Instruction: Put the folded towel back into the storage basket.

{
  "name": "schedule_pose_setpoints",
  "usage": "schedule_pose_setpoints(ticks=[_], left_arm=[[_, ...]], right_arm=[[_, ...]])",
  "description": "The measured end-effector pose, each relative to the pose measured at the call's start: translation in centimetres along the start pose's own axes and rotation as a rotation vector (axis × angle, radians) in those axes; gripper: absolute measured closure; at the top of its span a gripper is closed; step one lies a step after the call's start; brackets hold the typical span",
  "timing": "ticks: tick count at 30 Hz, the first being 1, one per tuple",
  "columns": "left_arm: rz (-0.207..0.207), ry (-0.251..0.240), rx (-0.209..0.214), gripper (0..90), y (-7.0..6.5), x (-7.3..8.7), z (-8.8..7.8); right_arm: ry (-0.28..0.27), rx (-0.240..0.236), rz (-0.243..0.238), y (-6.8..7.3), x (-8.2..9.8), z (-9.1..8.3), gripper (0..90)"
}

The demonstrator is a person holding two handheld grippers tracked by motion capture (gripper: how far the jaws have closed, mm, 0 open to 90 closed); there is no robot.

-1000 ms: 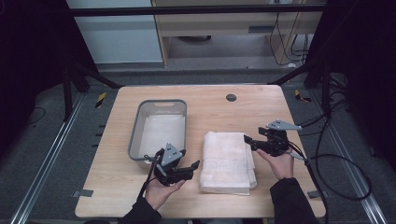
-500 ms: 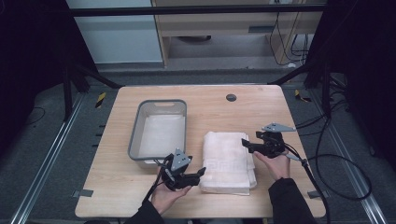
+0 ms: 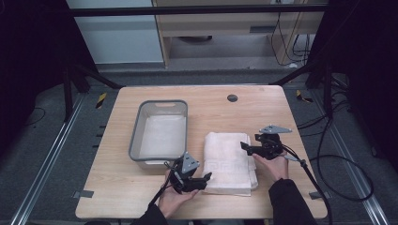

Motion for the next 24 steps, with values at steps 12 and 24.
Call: schedule_pose_setpoints(ticks=[12, 24], left_arm=[[-0.032, 0.042, 0.016, 30.4, 0.0, 0.6, 2.0], [-0.044, 0.081, 0.02, 30.8, -0.2, 1.1, 3.0]], right_arm=[[0.056, -0.006, -0.005, 0.3, 0.8, 1.8, 26.6], [0.102, -0.013, 0.027, 0.5, 1.7, 3.0, 27.6]])
Point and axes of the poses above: each handheld gripper's, and its own axes: z roughly forward along the jaws, x roughly out of its underside, y roughly to its left, the point moved 5 cm from there along z, roughly forward along the jaws, and after that the axes turned 7 degrees about y, right-handed, at the moved point
